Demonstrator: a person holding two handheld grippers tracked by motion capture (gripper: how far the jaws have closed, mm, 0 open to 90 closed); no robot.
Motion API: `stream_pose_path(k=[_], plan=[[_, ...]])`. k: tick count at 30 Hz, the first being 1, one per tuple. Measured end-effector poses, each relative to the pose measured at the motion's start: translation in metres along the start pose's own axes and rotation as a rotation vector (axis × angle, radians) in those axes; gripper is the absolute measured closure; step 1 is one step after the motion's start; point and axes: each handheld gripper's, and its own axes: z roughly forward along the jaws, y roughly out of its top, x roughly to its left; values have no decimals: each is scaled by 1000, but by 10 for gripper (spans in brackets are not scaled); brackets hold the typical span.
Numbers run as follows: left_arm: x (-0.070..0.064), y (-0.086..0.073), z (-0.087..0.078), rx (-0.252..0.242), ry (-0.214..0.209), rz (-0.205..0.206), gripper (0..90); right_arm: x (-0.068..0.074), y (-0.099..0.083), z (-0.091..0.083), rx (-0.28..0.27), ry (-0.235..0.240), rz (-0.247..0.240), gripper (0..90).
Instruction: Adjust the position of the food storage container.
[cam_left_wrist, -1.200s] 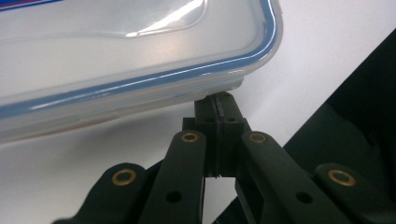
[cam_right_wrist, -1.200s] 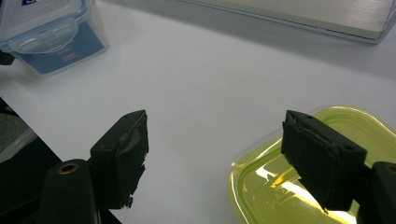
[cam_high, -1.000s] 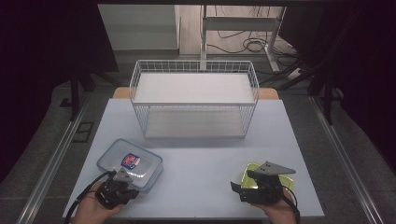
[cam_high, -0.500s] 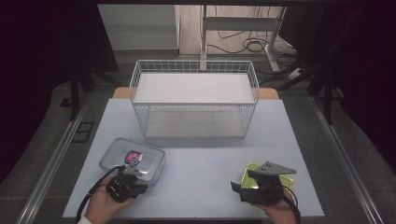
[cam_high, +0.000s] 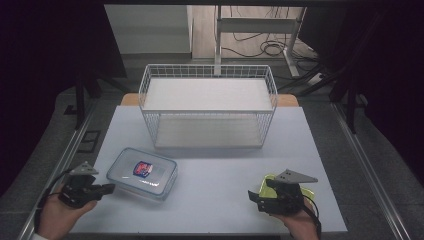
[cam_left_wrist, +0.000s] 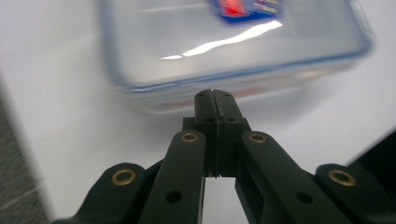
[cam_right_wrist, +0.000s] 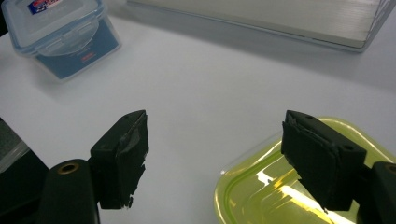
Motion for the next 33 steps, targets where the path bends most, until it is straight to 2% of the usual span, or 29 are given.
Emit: stream_pose_path(k=[1, 2, 3, 7, 8, 13, 16, 20, 23, 26, 31, 33], plan=[[12, -1, -5, -11, 21, -26, 900, -1, 1, 1, -2, 0, 3, 232], [18, -1, -7, -14, 34, -35, 900, -1, 2, 1, -3, -2, 6, 232], [18, -1, -7, -14, 34, -35, 900, -1, 2, 1, -3, -2, 6, 232], [35, -1, -6, 1, 65, -61, 900, 1, 5, 2, -6, 5, -1, 232], [41, 0, -1, 20, 82, -58, 900, 1, 5, 3, -5, 5, -1, 232], [49, 6, 10, 43, 89, -60, 900, 2, 5, 2, -5, 5, 0, 232], [55, 15, 19, 58, 91, -54, 900, 2, 5, 2, -6, 4, -3, 232], [61, 20, 26, 67, 76, -70, 900, 3, 4, 3, -3, 4, -7, 232], [61, 22, 30, 73, 85, -70, 900, 4, 4, 3, 0, 6, -9, 232], [62, 21, 29, 76, 64, -82, 900, 3, 4, 2, -1, 7, -6, 232], [56, 19, 28, 79, 49, -67, 900, 4, 4, 2, 0, 6, -6, 232], [49, 18, 29, 80, 32, -56, 900, 6, 5, 2, -4, 7, -9, 232]])
